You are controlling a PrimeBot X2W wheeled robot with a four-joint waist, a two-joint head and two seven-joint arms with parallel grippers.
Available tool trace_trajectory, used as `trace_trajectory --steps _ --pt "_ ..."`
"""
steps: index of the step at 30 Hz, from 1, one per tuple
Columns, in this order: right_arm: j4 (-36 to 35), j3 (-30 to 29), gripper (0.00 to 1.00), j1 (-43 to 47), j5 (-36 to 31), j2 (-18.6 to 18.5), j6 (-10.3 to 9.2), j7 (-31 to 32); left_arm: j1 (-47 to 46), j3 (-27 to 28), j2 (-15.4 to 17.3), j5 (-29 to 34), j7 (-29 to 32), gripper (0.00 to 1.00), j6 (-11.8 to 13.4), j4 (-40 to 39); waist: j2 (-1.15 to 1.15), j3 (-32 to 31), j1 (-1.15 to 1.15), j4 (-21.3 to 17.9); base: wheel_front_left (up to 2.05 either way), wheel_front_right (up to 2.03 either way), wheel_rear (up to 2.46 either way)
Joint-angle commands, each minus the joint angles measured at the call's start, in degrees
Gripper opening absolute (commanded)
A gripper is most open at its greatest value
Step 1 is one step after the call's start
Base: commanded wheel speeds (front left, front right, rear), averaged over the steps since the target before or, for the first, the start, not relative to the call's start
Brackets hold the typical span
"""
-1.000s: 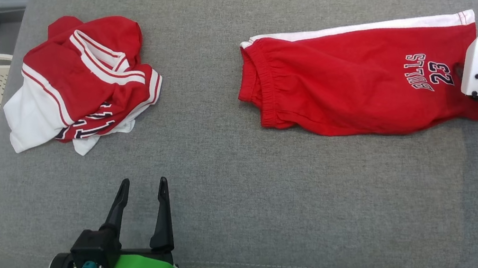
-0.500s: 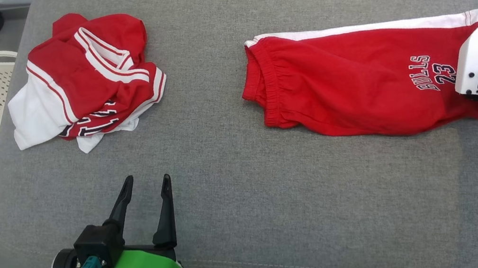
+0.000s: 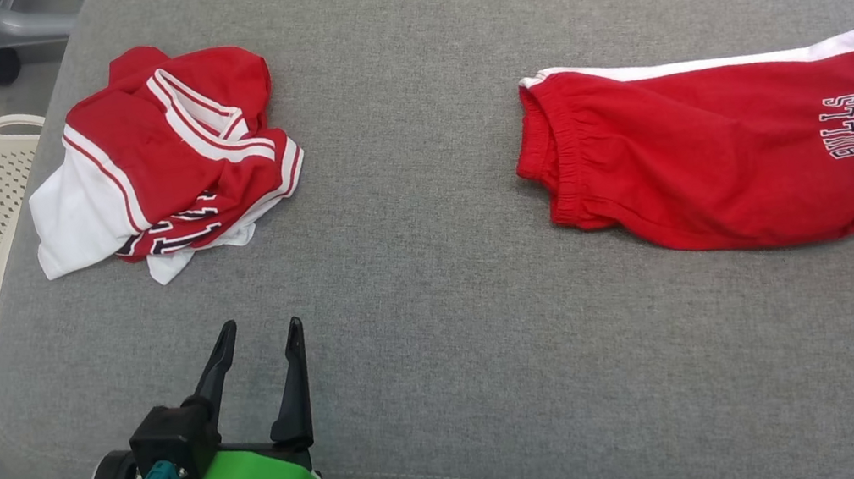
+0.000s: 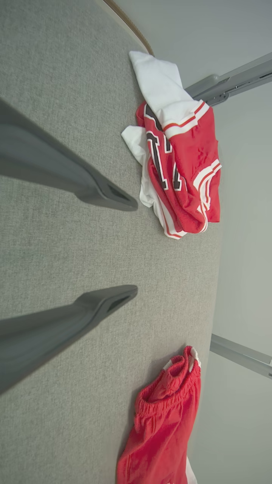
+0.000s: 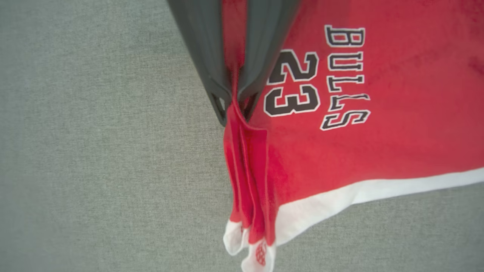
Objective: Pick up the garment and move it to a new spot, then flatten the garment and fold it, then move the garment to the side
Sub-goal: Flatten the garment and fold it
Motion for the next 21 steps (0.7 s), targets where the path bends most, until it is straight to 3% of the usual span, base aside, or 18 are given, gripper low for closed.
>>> trace_trajectory --steps 1,9,21 --pt "-0.7 -0.4 0.0 0.9 -1.1 -1.0 -0.1 0.4 0.3 0.0 0.2 -0.3 -0.1 1.0 0.4 0.1 0.0 -0.3 0.0 -0.2 0.0 0.0 0.0" --pt "-4.1 -1.5 0.0 1.0 -3.3 0.9 -0.09 2.6 0.9 -0.5 0.2 -0.7 -0.2 1.0 0.5 0.4 0.0 -2.1 0.0 -0.6 0.0 0.0 0.0" --pt "-2.0 4.9 0.0 -1.2 1.9 6.8 -0.09 3.3 1.6 -1.6 -0.1 -1.3 -0.2 1.0 0.6 0.9 0.0 -4.3 0.0 2.1 0.0 0.0 0.0"
